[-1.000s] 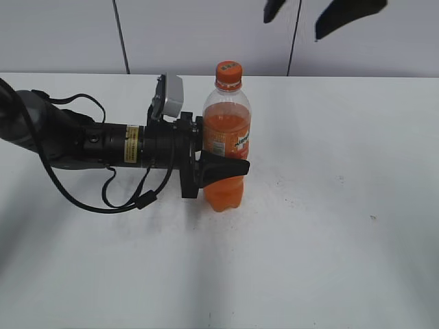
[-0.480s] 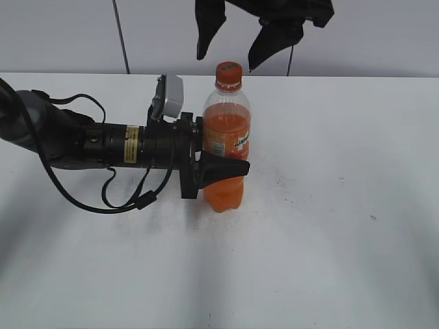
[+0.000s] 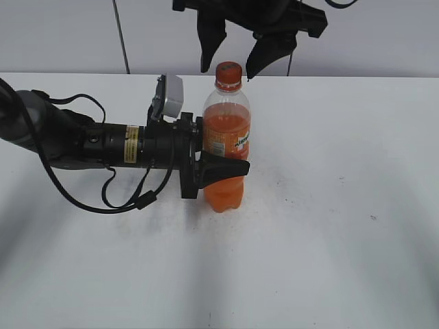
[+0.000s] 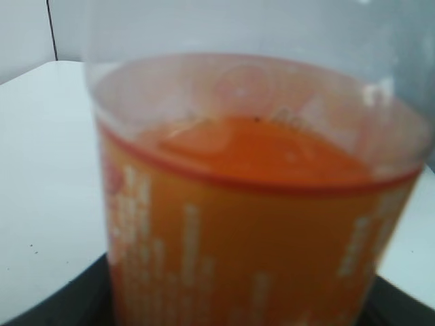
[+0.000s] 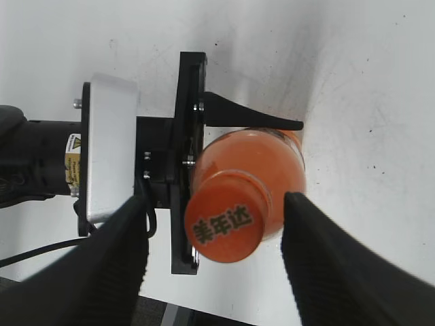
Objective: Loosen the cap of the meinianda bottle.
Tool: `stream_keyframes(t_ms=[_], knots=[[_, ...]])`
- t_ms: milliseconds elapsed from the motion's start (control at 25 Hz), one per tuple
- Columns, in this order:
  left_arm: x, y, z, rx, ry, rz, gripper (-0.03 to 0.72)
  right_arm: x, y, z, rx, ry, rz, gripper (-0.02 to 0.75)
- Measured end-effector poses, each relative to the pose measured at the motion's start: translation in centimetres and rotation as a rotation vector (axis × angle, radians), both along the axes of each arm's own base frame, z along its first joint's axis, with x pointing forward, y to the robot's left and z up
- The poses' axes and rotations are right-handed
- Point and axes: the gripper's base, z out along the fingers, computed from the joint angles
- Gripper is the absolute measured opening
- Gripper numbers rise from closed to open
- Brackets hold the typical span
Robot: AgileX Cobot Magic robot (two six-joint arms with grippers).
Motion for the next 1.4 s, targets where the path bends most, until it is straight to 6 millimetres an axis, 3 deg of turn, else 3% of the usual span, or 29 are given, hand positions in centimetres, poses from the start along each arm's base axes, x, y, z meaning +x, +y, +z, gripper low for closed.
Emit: stream_keyframes(t_ms=[680,800,920,1040,1240,1400], knots=[[0.00,0.00,0.00,0.000,0.000,0.000,0.419,0.26,0.19,-0.66,-0.012,0.010,0.003,0.443],[0.00,0.00,0.00,0.000,0.000,0.000,0.419,0.28,0.17,-0.66,-0.015,0.008,0.003,0.393],[0.00,0.00,0.00,0.000,0.000,0.000,0.419,0.33,0.09,-0.67,-0.027,0.000,0.010,0.271],[0.01,0.00,0.00,-0.001,0.000,0.001,0.418,0.35,0.06,-0.67,-0.040,-0.013,0.044,0.271],[0.01,0.00,0.00,-0.001,0.000,0.001,0.418,0.31,0.12,-0.67,-0.105,-0.079,0.277,0.271],[-0.05,-0.01,0.01,-0.001,-0.003,-0.006,0.418,0.09,0.41,-0.64,-0.184,-0.187,0.672,0.271]])
